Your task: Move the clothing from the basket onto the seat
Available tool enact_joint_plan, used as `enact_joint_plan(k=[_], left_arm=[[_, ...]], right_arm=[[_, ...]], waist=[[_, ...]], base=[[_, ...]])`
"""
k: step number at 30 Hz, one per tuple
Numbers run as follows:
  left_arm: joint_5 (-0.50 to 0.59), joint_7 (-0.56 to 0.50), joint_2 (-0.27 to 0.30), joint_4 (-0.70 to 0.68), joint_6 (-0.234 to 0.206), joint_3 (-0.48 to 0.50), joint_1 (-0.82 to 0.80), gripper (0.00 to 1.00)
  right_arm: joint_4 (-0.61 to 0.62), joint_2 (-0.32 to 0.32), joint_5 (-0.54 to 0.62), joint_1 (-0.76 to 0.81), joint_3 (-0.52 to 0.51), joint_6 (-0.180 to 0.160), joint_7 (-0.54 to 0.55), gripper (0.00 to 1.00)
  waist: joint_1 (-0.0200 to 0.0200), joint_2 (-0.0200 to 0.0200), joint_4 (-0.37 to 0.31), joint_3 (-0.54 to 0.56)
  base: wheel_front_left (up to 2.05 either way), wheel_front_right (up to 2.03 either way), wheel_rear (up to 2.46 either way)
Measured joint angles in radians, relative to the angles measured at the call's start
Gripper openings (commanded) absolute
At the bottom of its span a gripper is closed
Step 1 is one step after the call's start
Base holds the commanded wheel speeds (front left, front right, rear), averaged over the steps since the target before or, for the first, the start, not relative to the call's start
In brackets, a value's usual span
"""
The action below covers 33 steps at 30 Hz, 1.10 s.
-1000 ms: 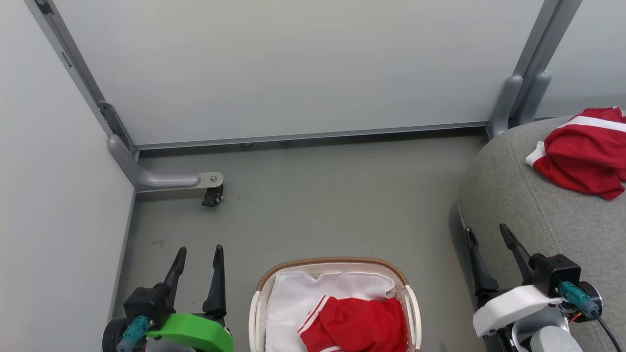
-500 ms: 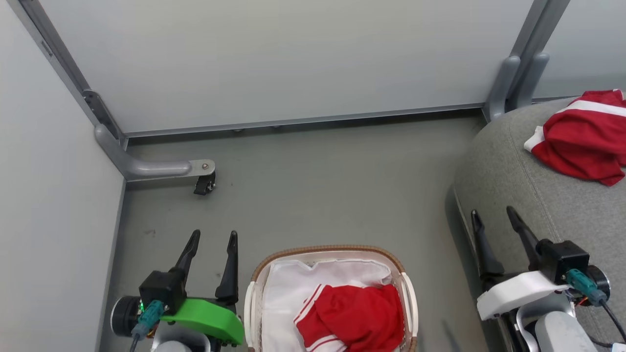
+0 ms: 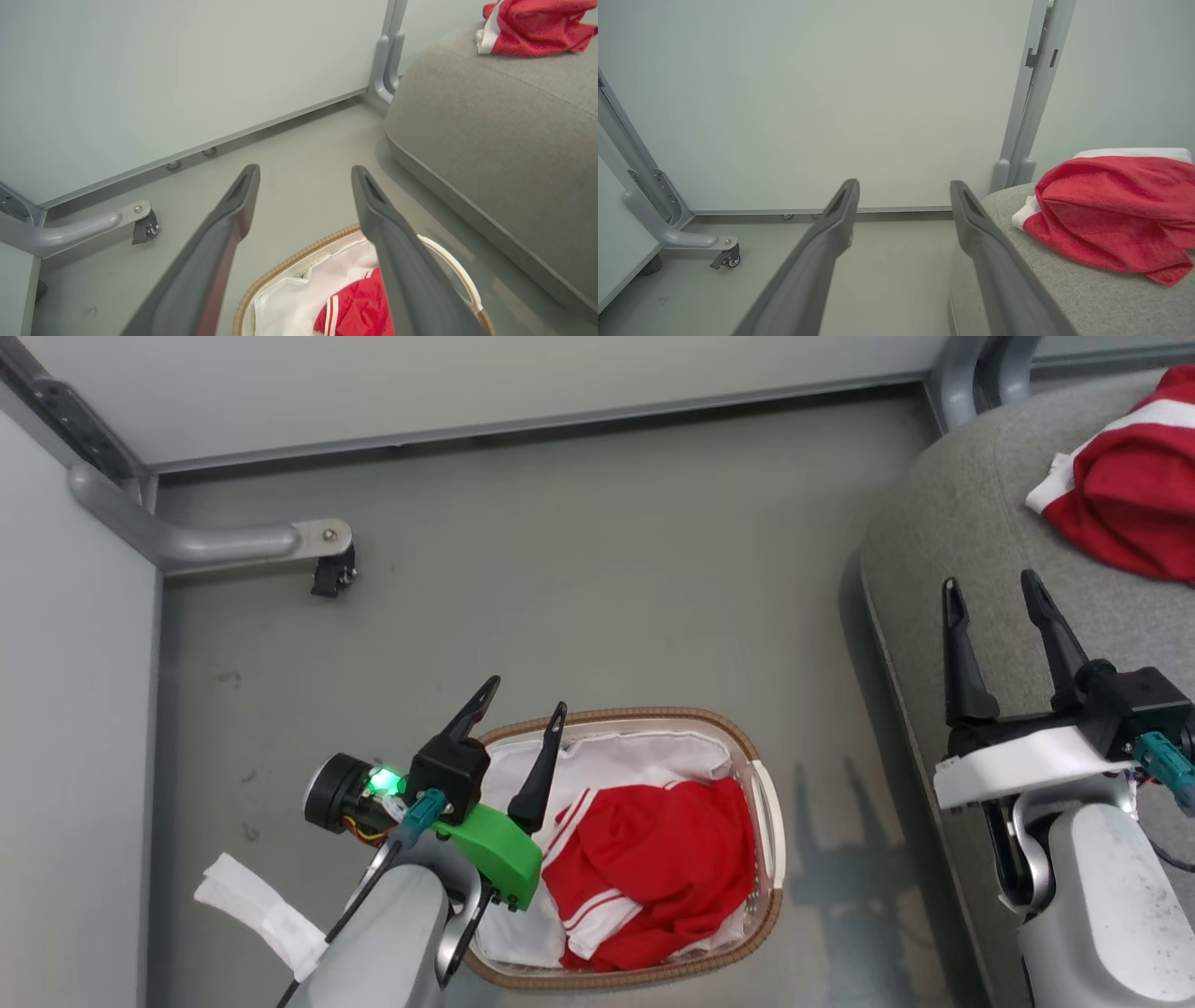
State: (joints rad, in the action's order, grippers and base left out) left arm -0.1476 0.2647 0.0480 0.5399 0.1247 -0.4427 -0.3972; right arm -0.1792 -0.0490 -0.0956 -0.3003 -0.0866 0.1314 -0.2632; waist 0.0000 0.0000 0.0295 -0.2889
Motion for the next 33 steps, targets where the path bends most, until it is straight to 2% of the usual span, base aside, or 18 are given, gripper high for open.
enact_joint_plan(k=[5,10,23,33], left_arm=[[0.038,0.0,0.0,0.219,0.003,-0.069,-0.088,1.0],[0.035,0.0,-0.001,0.344,0.004,-0.104,-0.153,1.0],[0.023,0.0,0.006,0.519,-0.013,-0.114,-0.262,1.0],[0.005,0.0,0.025,0.639,-0.019,-0.107,-0.314,1.0]], right_arm=[[0.018,0.0,-0.012,-0.057,0.035,0.0,0.0,1.0],[0.04,0.0,-0.037,-0.103,0.068,0.0,0.0,1.0],[0.08,-0.001,-0.094,-0.185,0.165,0.0,0.0,1.0],[0.08,-0.001,-0.116,-0.203,0.204,0.0,0.0,1.0]], waist=[[0.0,0.0,-0.034,-0.1],[0.0001,0.0,-0.077,-0.195],[0.0002,0.0,-0.196,-0.433],[0.0002,0.0001,-0.278,-0.55]], base=[[0.0,0.0,0.0],[0.0,0.0,0.0],[0.0,0.0,0.0],[0.0,0.0,0.0]])
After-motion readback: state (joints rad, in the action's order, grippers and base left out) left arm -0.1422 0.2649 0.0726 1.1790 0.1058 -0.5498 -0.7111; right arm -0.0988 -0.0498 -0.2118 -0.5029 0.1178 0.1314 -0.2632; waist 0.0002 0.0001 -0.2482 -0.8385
